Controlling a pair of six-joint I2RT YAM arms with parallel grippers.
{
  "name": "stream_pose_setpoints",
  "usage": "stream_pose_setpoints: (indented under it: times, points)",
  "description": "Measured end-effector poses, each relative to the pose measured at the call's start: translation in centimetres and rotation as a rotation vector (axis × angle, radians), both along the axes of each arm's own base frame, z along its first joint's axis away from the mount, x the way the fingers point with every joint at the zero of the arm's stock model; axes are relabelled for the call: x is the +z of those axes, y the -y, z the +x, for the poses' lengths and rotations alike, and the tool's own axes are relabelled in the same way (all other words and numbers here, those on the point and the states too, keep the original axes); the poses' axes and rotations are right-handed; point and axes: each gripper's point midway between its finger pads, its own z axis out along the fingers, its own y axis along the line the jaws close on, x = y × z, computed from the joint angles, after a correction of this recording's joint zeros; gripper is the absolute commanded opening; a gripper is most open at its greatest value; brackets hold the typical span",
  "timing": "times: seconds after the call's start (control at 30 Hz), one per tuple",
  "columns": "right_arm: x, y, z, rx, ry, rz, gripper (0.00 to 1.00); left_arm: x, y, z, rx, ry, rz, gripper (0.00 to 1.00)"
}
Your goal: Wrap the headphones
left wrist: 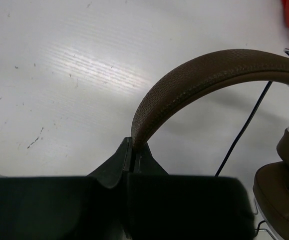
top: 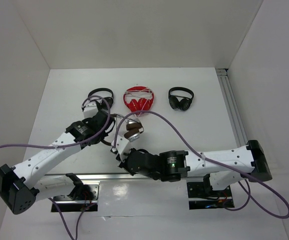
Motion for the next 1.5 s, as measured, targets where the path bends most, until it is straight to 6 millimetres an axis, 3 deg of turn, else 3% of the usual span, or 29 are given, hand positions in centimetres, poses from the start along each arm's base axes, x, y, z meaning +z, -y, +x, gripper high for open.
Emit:
stream_pose_setpoints:
  times: [0.17,0.53,0.77,0.9,1.1,1.33,1.47,1.5]
  points:
    - [1.5,1.6,1.5,-0.054,0.074,-0.07,0.0,-1.3,1.9,-2.0,-0.1,-0.04,0.061,0.0]
    - [2.0,6.8,6.4,-0.241,0.201,-0.262,0.0,-2.0,4.7,-5.7,-0.326,-0.07,0.068,0.0]
    - [3.3,9.5,9.3,-0.361,0.288,-0.33,0.0,-1.2,8.0,-7.7,-0.523,-0.064,0.01,0.0]
    - [4.1,11.1,11.6,-0.427,0.308,-0.362,0.02,0.6,9.0,-8.1,-0.597,-0.034,-0.017,0.0]
    - [8.5,11.9,14.2,-0.476,0.343,-0.317,0.06,4.5,9.3,-7.7,-0.652,0.053,-0.046,0.0]
    - [15.9,11.3,15.9,-0.487,0.405,-0.215,0.06,8.2,8.9,-7.1,-0.673,0.144,-0.041,0.0]
    - [17.6,10.7,17.0,-0.491,0.444,-0.228,0.06,9.0,7.6,-6.5,-0.625,0.17,0.004,0.0]
    - [17.6,10.8,17.3,-0.495,0.454,-0.243,0.01,9.0,7.2,-6.4,-0.613,0.169,0.018,0.0]
